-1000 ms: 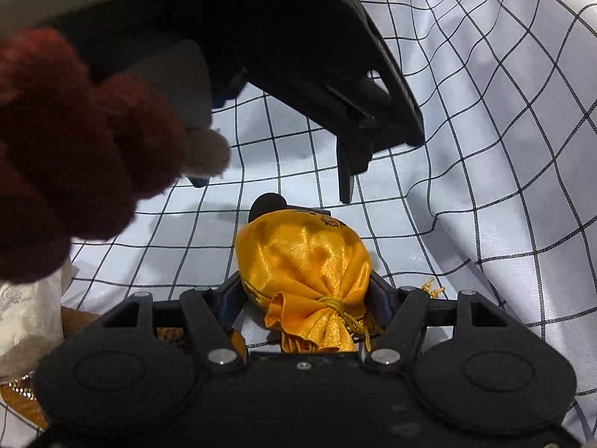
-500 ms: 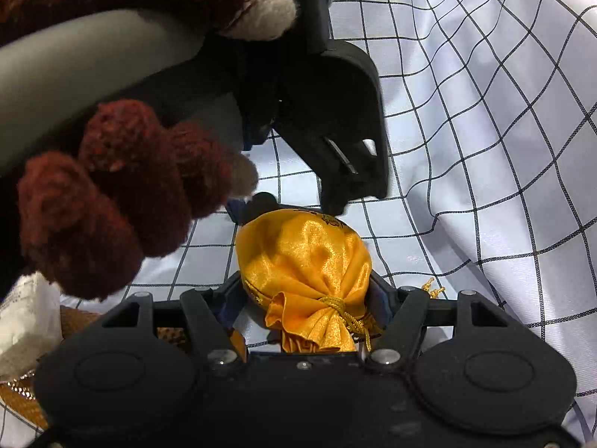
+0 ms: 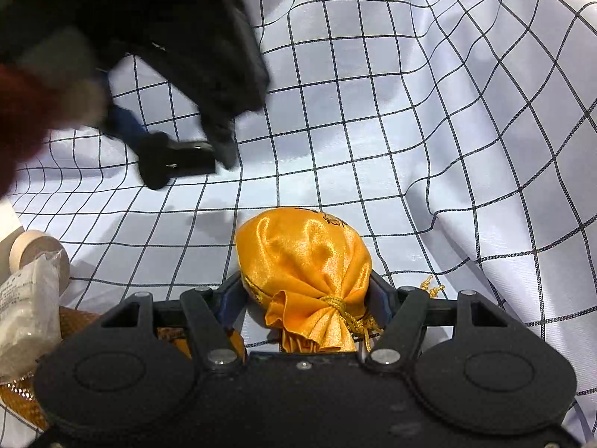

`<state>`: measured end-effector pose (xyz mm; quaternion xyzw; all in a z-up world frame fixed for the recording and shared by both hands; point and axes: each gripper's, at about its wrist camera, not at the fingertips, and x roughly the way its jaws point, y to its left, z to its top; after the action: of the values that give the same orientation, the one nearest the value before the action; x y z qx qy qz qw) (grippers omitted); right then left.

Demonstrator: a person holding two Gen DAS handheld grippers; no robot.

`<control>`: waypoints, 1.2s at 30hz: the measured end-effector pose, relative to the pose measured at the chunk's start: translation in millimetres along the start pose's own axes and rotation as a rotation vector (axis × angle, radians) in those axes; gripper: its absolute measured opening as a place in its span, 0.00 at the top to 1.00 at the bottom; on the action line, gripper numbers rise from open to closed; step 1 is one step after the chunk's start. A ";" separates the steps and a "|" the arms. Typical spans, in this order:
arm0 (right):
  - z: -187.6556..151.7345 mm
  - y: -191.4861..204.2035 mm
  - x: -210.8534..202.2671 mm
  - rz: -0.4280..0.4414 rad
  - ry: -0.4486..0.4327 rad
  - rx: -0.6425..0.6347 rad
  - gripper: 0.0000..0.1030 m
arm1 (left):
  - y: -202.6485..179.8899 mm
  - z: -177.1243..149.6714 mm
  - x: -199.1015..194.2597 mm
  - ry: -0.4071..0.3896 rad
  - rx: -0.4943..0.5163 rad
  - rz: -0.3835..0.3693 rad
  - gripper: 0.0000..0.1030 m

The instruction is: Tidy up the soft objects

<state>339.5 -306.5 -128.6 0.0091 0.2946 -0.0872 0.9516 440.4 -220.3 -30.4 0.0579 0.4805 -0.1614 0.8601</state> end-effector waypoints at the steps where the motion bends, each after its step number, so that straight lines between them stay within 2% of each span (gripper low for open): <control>1: -0.1 0.6 0.2 -0.001 0.001 0.001 0.36 | 4.9 -3.6 -6.5 -0.009 -0.008 0.000 0.47; 8: 1.8 -2.2 3.2 -0.006 0.005 0.006 0.36 | 34.3 -21.2 -50.6 -0.031 -0.082 -0.060 0.47; 15: 4.0 -0.2 2.3 -0.008 0.015 0.000 0.36 | 41.3 -50.0 -92.9 -0.056 -0.072 -0.088 0.47; 20: 7.2 3.1 4.1 -0.036 0.030 -0.046 0.43 | 48.8 -79.1 -113.8 -0.063 -0.070 -0.113 0.47; 22: 8.9 2.9 4.7 -0.046 0.042 -0.073 0.49 | 51.6 -90.3 -124.1 -0.069 -0.070 -0.121 0.47; 30: 25.8 -8.1 -2.2 -0.084 0.112 -0.040 0.52 | 58.4 -125.0 -147.9 -0.088 -0.066 -0.118 0.47; 36: 29.7 -13.4 -29.1 -0.086 0.133 -0.015 0.52 | 62.6 -149.5 -167.8 -0.112 -0.055 -0.099 0.47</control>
<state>330.2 -317.1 -87.3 -0.0047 0.3580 -0.1253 0.9253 258.8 -86.1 28.4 0.0013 0.4383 -0.1932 0.8778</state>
